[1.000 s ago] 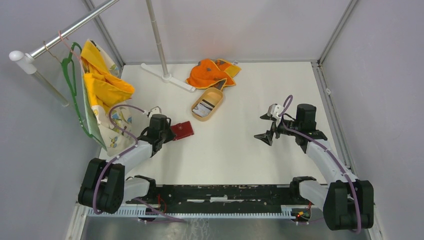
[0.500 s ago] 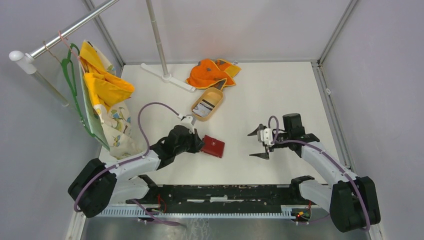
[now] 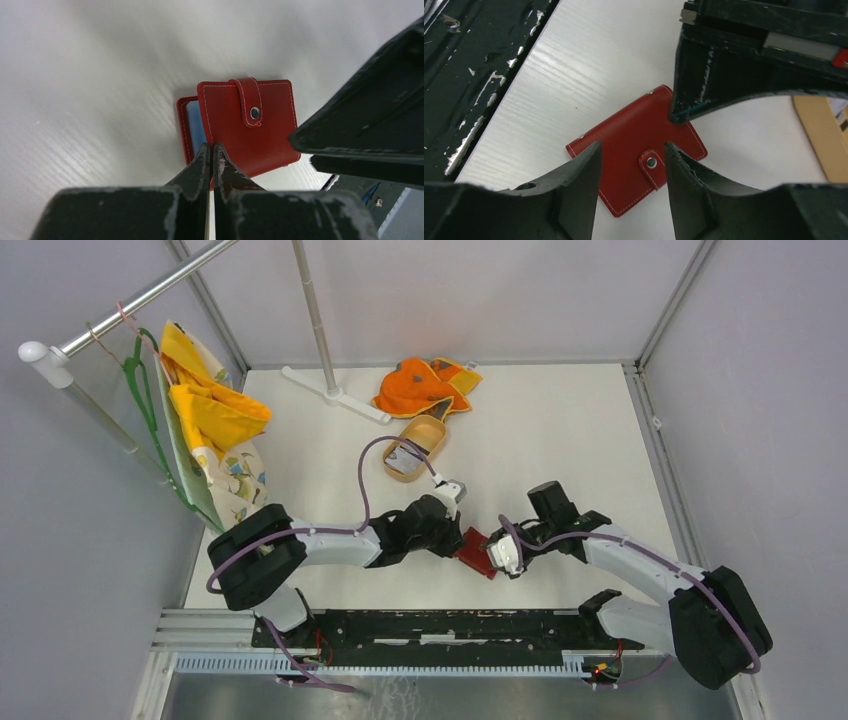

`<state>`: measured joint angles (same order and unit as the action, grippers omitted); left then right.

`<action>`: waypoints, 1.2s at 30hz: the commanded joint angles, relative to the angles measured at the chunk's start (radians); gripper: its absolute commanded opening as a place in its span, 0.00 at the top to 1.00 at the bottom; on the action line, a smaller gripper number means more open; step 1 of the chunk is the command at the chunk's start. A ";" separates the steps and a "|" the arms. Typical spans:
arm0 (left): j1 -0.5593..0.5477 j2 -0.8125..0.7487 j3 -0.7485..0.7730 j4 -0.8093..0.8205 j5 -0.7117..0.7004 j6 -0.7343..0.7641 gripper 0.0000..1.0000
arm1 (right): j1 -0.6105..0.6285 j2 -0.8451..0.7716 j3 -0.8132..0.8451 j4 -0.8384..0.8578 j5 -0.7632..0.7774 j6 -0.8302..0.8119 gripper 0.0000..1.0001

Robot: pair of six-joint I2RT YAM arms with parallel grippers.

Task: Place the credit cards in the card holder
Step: Open the card holder at the center of the board.

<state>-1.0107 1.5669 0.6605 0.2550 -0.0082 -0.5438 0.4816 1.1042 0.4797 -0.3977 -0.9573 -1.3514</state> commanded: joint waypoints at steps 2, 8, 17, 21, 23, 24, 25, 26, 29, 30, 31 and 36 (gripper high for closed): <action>-0.034 0.046 0.058 0.083 0.029 0.111 0.98 | 0.068 0.080 0.039 -0.020 0.140 -0.048 0.47; -0.037 0.075 0.054 0.105 0.090 0.155 0.98 | 0.081 0.131 0.076 -0.056 0.221 -0.038 0.47; -0.037 0.095 0.038 0.107 0.133 0.221 0.98 | 0.072 0.203 0.127 -0.083 0.227 0.014 0.50; -0.038 0.099 0.026 0.115 0.134 0.241 0.98 | 0.066 0.273 0.175 -0.176 0.203 -0.030 0.51; -0.037 0.099 0.015 0.130 0.139 0.247 0.98 | 0.064 0.295 0.181 -0.185 0.216 -0.028 0.51; -0.038 0.099 0.010 0.134 0.139 0.248 0.98 | 0.063 0.304 0.184 -0.184 0.225 -0.023 0.52; -0.036 0.099 0.006 0.138 0.139 0.249 0.98 | 0.061 0.312 0.186 -0.188 0.230 -0.020 0.52; -0.036 0.098 0.001 0.144 0.139 0.250 0.98 | 0.057 0.323 0.191 -0.195 0.234 -0.019 0.53; -0.037 0.093 -0.016 0.161 0.133 0.252 0.98 | 0.048 0.348 0.201 -0.213 0.254 -0.018 0.55; -0.037 0.091 -0.023 0.165 0.132 0.252 0.98 | 0.046 0.354 0.202 -0.215 0.264 -0.016 0.55; -0.035 0.089 -0.029 0.168 0.130 0.252 0.98 | 0.045 0.357 0.203 -0.215 0.272 -0.013 0.56; -0.031 0.077 -0.055 0.193 0.128 0.254 0.98 | 0.043 0.382 0.206 -0.214 0.301 0.002 0.60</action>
<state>-1.0420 1.6562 0.6376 0.4252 0.1081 -0.3492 0.5320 1.4494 0.6811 -0.5869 -0.7582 -1.3514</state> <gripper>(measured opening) 0.043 0.421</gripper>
